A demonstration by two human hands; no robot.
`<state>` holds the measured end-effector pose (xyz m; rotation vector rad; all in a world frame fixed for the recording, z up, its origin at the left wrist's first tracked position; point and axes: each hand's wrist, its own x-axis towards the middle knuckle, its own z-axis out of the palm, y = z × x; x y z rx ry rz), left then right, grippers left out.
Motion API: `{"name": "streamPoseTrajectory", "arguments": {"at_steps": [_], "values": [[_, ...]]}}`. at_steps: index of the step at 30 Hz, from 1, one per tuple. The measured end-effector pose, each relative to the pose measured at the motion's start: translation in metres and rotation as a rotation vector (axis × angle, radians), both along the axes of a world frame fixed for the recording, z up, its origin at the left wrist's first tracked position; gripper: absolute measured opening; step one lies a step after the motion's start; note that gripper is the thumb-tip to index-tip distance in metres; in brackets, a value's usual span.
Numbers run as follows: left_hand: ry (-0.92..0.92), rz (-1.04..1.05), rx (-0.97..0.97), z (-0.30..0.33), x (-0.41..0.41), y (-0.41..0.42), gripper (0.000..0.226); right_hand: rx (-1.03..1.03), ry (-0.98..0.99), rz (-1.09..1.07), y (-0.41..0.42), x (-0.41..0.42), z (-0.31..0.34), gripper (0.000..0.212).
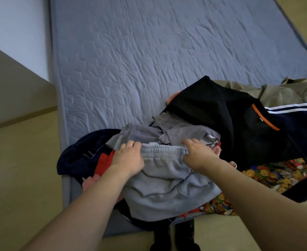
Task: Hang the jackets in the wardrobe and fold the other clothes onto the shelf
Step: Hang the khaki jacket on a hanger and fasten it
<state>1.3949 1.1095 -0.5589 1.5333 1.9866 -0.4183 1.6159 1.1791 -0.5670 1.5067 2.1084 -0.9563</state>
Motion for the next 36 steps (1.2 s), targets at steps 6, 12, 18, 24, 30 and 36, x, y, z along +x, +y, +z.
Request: {"name": "streamPoseTrajectory", "arguments": {"at_steps": [6,12,18,24,30,36], "values": [[-0.018,0.020,0.032,0.000,0.007,0.018,0.044,-0.004,-0.014,-0.023,0.017,0.005,0.005,0.057],[-0.019,0.153,0.012,0.001,-0.015,0.012,0.045,0.044,0.068,0.080,0.028,-0.024,0.001,0.052],[0.044,0.350,-0.078,-0.001,-0.063,-0.028,0.039,0.067,0.132,0.168,0.028,-0.063,-0.002,0.046],[-0.084,0.247,0.069,-0.009,0.010,0.041,0.043,0.169,0.014,0.071,0.058,0.012,-0.003,0.051],[-0.131,-0.055,0.187,-0.012,0.144,0.136,0.049,0.292,-0.153,-0.191,0.124,0.173,-0.001,0.057],[-0.152,-0.327,0.203,-0.039,0.296,0.227,0.075,0.222,-0.381,-0.305,0.155,0.335,-0.023,0.085]]}}
